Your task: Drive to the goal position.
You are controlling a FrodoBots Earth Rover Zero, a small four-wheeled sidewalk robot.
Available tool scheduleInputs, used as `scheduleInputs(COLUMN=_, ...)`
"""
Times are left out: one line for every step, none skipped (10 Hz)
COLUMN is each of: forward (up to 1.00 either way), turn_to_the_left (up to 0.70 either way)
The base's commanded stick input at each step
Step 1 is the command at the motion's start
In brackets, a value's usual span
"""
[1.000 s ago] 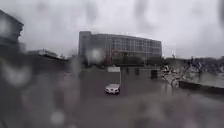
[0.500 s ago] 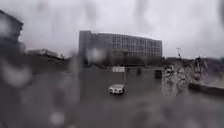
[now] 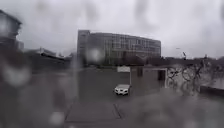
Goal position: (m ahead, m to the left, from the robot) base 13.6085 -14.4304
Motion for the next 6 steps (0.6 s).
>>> scheduleInputs(forward=1.0, turn_to_the_left=-0.27)
scheduleInputs(forward=1.0, turn_to_the_left=-0.27)
scheduleInputs(forward=1.0, turn_to_the_left=-0.27)
scheduleInputs(forward=1.0, turn_to_the_left=-0.2)
scheduleInputs(forward=1.0, turn_to_the_left=-0.08)
scheduleInputs(forward=1.0, turn_to_the_left=0.0)
